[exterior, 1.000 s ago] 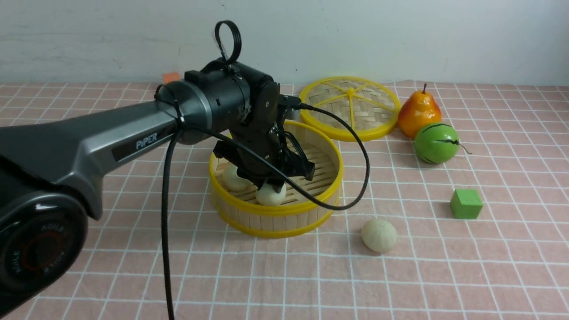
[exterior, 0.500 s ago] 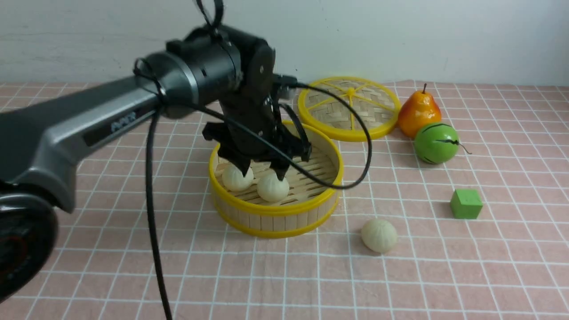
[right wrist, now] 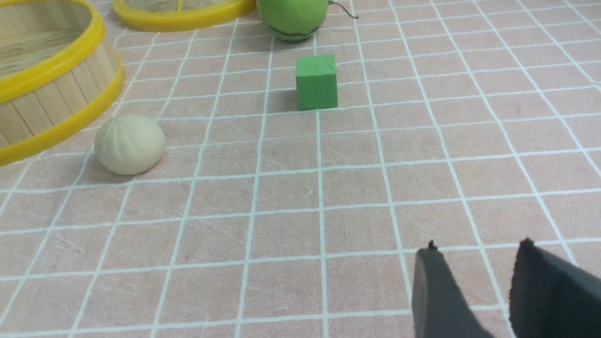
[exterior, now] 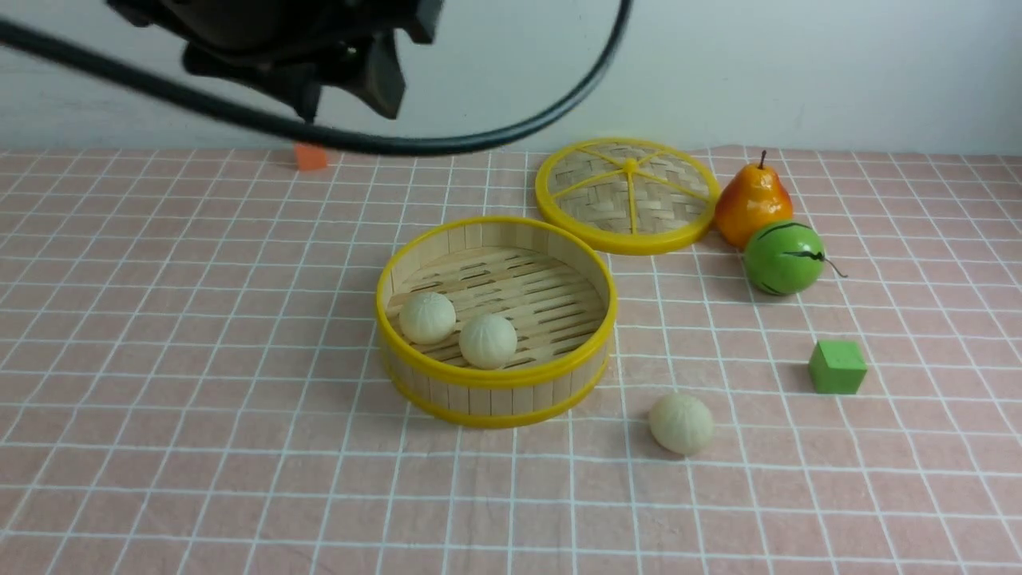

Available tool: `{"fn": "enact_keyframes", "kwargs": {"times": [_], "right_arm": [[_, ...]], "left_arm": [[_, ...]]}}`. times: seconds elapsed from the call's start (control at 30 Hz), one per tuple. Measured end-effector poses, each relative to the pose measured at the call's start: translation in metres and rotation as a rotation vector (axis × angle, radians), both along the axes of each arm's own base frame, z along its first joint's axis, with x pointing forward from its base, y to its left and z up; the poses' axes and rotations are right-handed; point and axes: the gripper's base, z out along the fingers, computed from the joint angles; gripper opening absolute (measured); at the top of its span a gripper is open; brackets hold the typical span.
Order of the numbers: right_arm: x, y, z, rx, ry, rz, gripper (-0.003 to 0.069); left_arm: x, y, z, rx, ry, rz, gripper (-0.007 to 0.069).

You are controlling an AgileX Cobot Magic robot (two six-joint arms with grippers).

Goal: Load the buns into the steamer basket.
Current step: Use the right arm to grab a steamed stuffed bun

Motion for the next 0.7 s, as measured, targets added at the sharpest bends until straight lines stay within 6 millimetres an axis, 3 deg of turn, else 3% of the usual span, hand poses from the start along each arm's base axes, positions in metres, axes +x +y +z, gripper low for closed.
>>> {"fn": "enact_keyframes", "kwargs": {"times": [0.17,0.4,0.57,0.7], "right_arm": [[0.000,0.000,0.000,0.000,0.000,0.000,0.0239],[0.000,0.000,0.000,0.000,0.000,0.000,0.0239],[0.000,0.000,0.000,0.000,0.000,0.000,0.0239],[0.000,0.000,0.000,0.000,0.000,0.000,0.0239]], "left_arm": [[-0.053,0.032,-0.018,0.021,0.039,0.005,0.0179],[-0.102,0.060,-0.064,0.029,0.056,0.006,0.0028],[-0.138,0.080,-0.086,-0.028,-0.030,-0.003,-0.0007],[-0.159,0.090,-0.092,-0.099,-0.087,-0.015,-0.0007]]}}
